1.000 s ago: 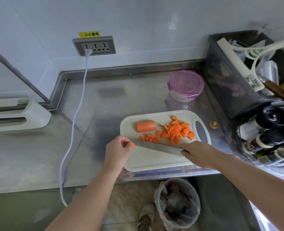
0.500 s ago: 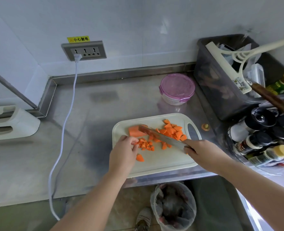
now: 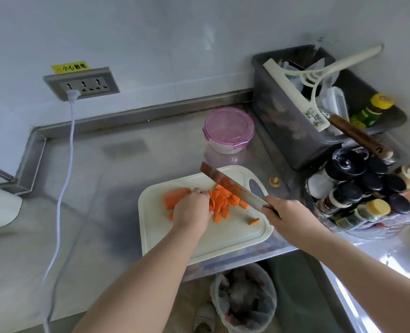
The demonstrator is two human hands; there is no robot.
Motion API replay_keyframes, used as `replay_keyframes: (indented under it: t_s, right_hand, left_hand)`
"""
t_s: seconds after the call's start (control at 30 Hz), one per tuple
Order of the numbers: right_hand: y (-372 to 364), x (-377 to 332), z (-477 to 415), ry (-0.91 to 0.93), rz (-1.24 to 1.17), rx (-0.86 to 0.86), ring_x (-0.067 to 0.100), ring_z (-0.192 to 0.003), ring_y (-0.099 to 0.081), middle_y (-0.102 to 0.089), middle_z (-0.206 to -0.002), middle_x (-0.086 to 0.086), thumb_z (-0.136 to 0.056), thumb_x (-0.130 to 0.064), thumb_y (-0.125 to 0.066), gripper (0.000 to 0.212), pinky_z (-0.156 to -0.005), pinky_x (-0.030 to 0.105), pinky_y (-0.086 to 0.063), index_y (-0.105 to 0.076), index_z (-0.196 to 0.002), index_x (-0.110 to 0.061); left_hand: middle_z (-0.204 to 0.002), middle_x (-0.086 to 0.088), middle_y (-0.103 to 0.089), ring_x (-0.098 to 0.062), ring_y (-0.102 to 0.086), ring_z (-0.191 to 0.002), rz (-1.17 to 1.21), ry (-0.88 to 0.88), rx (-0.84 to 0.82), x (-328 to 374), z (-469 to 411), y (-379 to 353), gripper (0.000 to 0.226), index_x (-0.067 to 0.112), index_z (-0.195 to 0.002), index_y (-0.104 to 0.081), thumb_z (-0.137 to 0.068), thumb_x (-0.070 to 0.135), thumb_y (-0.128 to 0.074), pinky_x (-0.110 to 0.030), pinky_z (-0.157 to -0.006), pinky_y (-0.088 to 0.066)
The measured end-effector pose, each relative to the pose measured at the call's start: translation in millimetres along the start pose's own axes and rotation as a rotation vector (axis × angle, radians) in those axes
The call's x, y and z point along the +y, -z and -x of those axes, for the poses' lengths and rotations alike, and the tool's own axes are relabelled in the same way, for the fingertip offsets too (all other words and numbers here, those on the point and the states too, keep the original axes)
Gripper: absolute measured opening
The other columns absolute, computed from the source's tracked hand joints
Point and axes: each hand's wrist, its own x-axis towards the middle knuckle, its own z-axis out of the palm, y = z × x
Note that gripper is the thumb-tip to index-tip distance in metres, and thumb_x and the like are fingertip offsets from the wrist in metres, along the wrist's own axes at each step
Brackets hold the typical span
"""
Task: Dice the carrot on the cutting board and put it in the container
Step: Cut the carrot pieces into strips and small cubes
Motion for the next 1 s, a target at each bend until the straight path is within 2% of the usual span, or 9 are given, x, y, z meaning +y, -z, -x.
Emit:
replay_keyframes:
  t_s: [0.07,0.23,0.53,0.67,0.83,0.9,1.0]
  right_hand:
    - [0.1,-1.0,0.6,-0.006,-0.008,-0.001,0.017,-0.057,-0.047,-0.048,-0.060,-0.006,-0.100,-0.026,-0.043,0.035,-0.053,0.028,-0.035,-0.033,-0.069,-0.038]
    - [1.2,-2.3,-1.2,0.000,-0.011,-0.013,0.015,-0.054,-0.045,-0.048,-0.059,-0.006,-0.100,-0.025,-0.042,0.035,-0.051,0.026,-0.033,-0.033,-0.069,-0.037]
    - [3.9,-3.8,-5.1,0.002,-0.040,-0.022,0.016,-0.054,-0.042,-0.046,-0.059,-0.006,-0.100,-0.023,-0.043,0.039,-0.050,0.026,-0.031,-0.032,-0.064,-0.036]
    - [3.0,-4.2,-6.2,0.000,-0.043,-0.034,0.015,-0.055,-0.044,-0.048,-0.061,-0.005,-0.100,-0.025,-0.043,0.037,-0.051,0.025,-0.031,-0.034,-0.066,-0.036]
    - [3.8,-3.1,-6.1,0.010,-0.061,-0.027,0.016,-0.056,-0.048,-0.053,-0.064,-0.003,-0.100,-0.025,-0.043,0.029,-0.051,0.024,-0.034,-0.040,-0.073,-0.035]
    - [3.2,-3.2,-5.1,0.008,-0.067,-0.026,0.016,-0.058,-0.051,-0.055,-0.066,-0.003,-0.100,-0.025,-0.043,0.027,-0.053,0.026,-0.037,-0.042,-0.076,-0.035]
    - [-0.5,-5.8,-3.3,-0.015,-0.062,-0.046,0.022,-0.062,-0.056,-0.060,-0.070,0.003,-0.100,-0.024,-0.043,0.026,-0.057,0.034,-0.044,-0.043,-0.076,-0.032]
  left_hand:
    - [-0.131,-0.003,-0.049,-0.023,-0.054,-0.114,0.023,-0.008,-0.002,0.1,-1.7,-2.3,0.033,0.018,-0.124,-0.057,-0.092,0.028,-0.059,-0.035,-0.090,-0.048]
    - [-0.124,-0.002,-0.051,-0.022,-0.054,-0.111,0.101,-0.056,-0.033,-1.5,-6.1,-3.7,0.028,0.021,-0.119,-0.061,-0.091,0.022,-0.058,-0.032,-0.089,-0.045]
    - [-0.117,0.001,-0.056,-0.019,-0.055,-0.108,0.059,-0.115,-0.048,-8.9,-9.8,3.2,0.027,0.025,-0.115,-0.062,-0.089,0.033,-0.061,-0.029,-0.082,-0.044]
    - [-0.115,0.003,-0.056,-0.019,-0.056,-0.106,0.053,-0.132,-0.047,-9.5,-7.4,4.3,0.027,0.026,-0.114,-0.062,-0.088,0.034,-0.062,-0.030,-0.081,-0.044]
    - [-0.102,0.004,-0.057,-0.017,-0.059,-0.094,0.200,-0.154,0.036,-12.5,4.8,23.2,0.022,0.021,-0.106,-0.067,-0.084,0.028,-0.068,-0.030,-0.080,-0.046]
    - [-0.096,0.007,-0.053,-0.014,-0.056,-0.095,0.207,-0.179,-0.009,-15.0,22.5,23.5,0.019,0.020,-0.102,-0.067,-0.084,0.028,-0.068,-0.029,-0.082,-0.044]
    - [-0.106,0.005,-0.058,-0.016,-0.057,-0.100,0.164,-0.183,-0.122,-19.5,53.5,6.9,0.018,0.020,-0.101,-0.065,-0.087,0.031,-0.064,-0.032,-0.086,-0.046]
